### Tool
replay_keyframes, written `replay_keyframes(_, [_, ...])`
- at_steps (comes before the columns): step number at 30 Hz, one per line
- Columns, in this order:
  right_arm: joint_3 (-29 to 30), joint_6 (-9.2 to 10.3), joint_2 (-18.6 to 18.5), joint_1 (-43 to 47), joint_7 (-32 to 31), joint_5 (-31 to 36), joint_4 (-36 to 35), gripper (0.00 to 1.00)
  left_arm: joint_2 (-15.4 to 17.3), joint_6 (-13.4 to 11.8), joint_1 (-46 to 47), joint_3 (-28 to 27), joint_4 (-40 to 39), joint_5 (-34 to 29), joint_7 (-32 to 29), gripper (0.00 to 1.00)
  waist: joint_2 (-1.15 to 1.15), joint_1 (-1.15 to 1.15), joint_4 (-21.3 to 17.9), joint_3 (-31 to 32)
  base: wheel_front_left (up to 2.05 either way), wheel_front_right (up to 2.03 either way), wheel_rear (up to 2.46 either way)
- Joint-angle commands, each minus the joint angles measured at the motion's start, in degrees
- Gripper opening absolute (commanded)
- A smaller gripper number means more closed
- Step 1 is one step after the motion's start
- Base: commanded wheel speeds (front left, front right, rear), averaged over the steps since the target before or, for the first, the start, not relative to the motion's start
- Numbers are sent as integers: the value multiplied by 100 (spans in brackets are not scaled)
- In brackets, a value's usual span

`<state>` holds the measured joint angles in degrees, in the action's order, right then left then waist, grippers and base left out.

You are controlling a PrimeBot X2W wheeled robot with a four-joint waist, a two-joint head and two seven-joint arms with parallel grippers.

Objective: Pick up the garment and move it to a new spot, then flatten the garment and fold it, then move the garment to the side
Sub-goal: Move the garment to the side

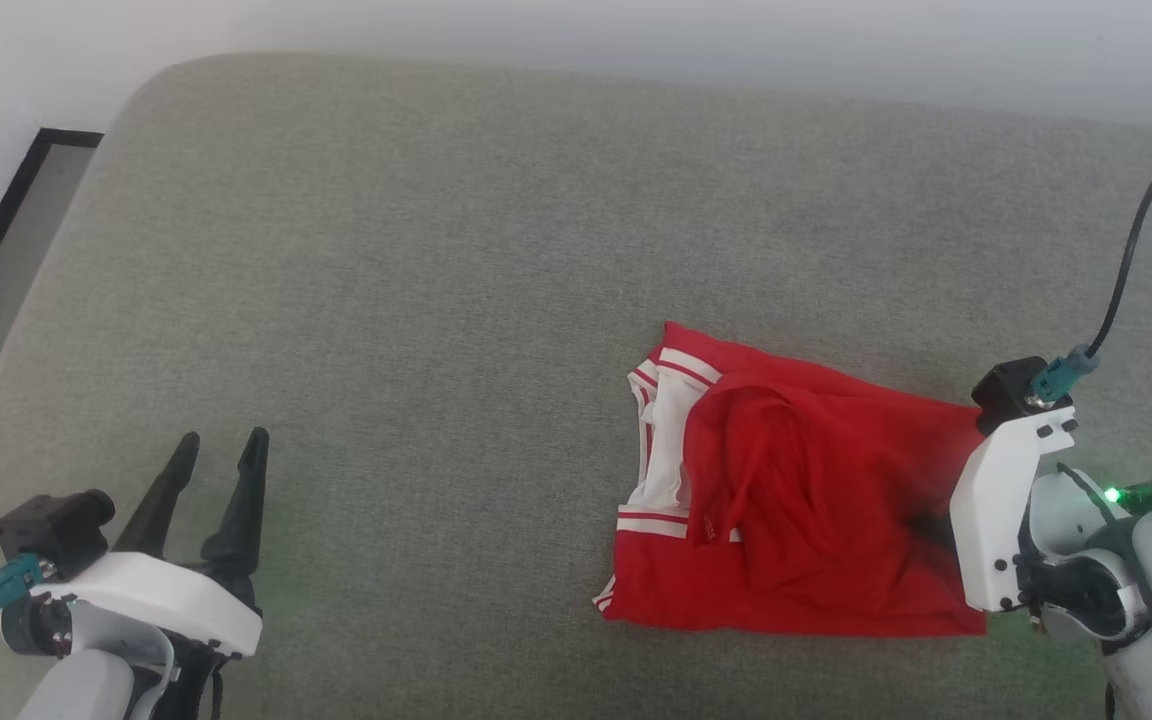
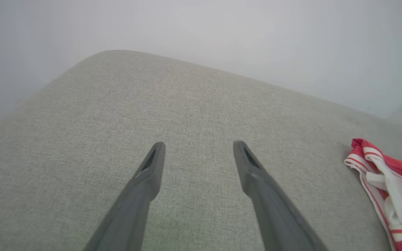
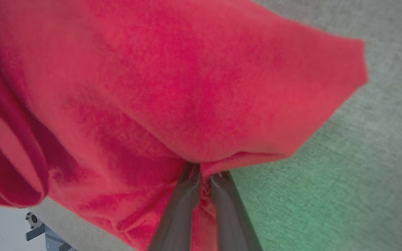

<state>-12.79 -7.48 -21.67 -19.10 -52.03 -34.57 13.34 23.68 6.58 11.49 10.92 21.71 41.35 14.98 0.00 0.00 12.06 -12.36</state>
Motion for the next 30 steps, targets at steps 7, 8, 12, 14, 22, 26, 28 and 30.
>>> replay_keyframes(7, [232,4,-99,-88,47,135,-215,0,27,53,207,-58,27,-128,24,100,0,0,-202,-106,0,0,0])
replay_keyframes(8, [298,4,-125,-104,54,163,-269,0,42,53,223,-50,29,-142,24,100,0,0,-240,-119,0,0,0])
replay_keyframes(12, [528,2,-248,-204,105,213,-392,0,63,63,303,-77,-40,-136,24,100,0,0,-420,-183,0,0,0])
replay_keyframes(14, [669,2,-354,-273,117,253,-443,0,62,71,351,-79,-79,-152,24,100,0,0,-523,-226,0,0,0])
replay_keyframes(22, [1180,2,-681,-605,229,411,-477,0,183,84,675,28,-134,-199,24,100,0,0,-1073,-485,0,0,0])
replay_keyframes(26, [1357,2,-836,-840,379,449,-384,0,224,85,843,86,-244,-255,23,100,0,0,-1378,-642,0,0,0])
replay_keyframes(28, [1409,2,-926,-958,474,514,-262,0,254,88,938,133,-272,-292,23,100,0,0,-1527,-727,0,0,0])
replay_keyframes(30, [1439,2,-956,-1025,548,539,-214,0,266,89,996,175,-287,-305,20,100,0,0,-1595,-770,0,0,0])
